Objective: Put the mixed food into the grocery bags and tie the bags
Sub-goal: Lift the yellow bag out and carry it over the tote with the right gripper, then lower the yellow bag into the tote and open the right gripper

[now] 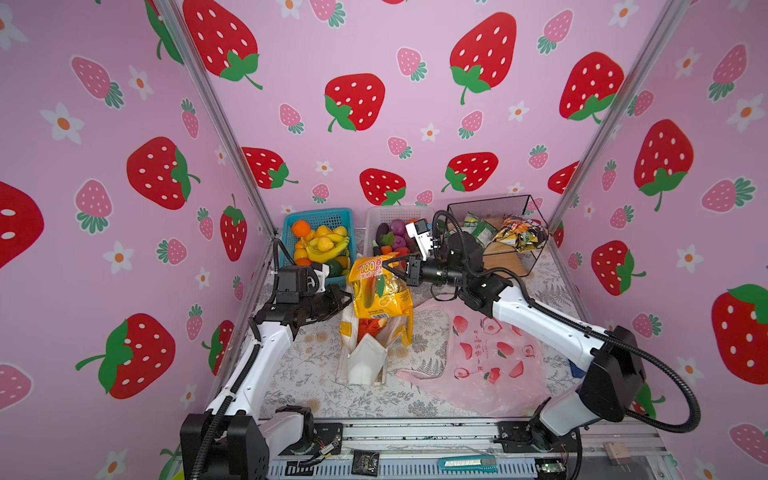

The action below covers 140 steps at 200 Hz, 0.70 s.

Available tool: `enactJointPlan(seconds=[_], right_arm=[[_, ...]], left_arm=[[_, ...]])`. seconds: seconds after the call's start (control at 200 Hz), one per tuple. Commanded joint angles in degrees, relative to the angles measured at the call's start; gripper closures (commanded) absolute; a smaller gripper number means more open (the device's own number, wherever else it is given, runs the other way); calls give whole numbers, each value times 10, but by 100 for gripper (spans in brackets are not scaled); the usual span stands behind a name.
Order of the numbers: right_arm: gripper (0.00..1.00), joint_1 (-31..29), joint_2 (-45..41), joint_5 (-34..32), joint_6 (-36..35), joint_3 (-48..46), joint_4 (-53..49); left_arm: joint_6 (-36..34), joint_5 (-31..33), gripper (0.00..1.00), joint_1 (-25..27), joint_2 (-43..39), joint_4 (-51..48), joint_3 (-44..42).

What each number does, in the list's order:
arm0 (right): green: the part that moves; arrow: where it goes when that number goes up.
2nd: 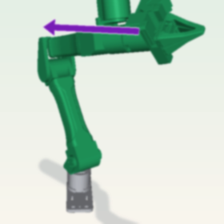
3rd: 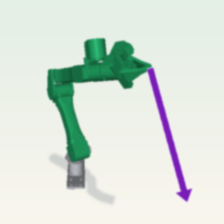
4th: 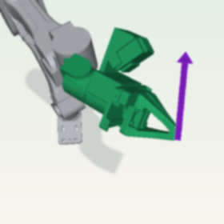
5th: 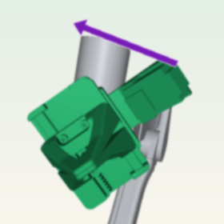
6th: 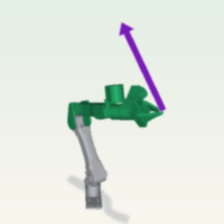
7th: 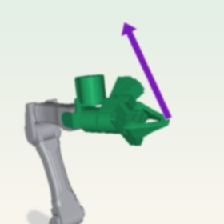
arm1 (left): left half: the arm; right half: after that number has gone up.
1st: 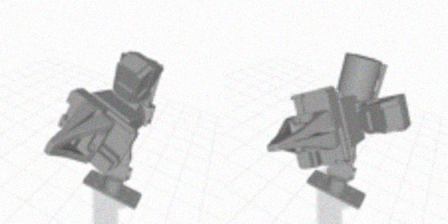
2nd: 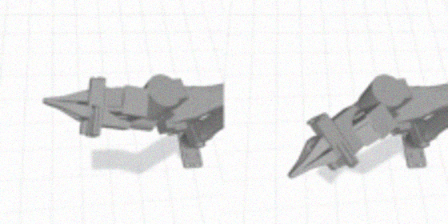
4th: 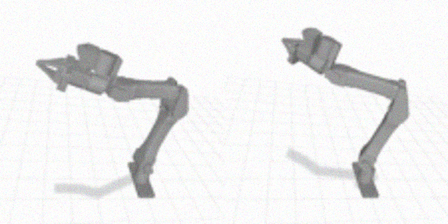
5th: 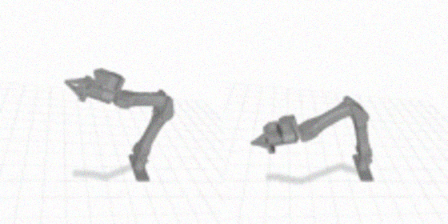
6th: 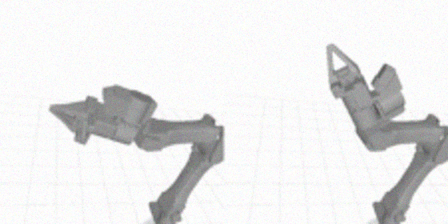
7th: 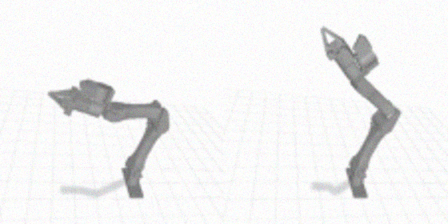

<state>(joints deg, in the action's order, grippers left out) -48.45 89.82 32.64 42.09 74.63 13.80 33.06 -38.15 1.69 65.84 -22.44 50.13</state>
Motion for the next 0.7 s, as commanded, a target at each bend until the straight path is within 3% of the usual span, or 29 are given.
enactJointPlan(seconds=[0.0, 0.335, 0.58, 0.695], right_arm=[[100, -15, -9, 15, -9, -1, 40], [100, -60, 35, 44, -62, 17, -83], [100, -93, 113, 8, -120, 67, -181], [75, -98, 126, 14, -166, 102, -233]], left_arm=[[1, -10, 100, -3, -15, 4, -2], [11, 6, 100, -2, -21, 6, 4], [47, 8, 100, -4, -29, 26, 2], [47, 3, 100, -5, -26, 28, -2]])
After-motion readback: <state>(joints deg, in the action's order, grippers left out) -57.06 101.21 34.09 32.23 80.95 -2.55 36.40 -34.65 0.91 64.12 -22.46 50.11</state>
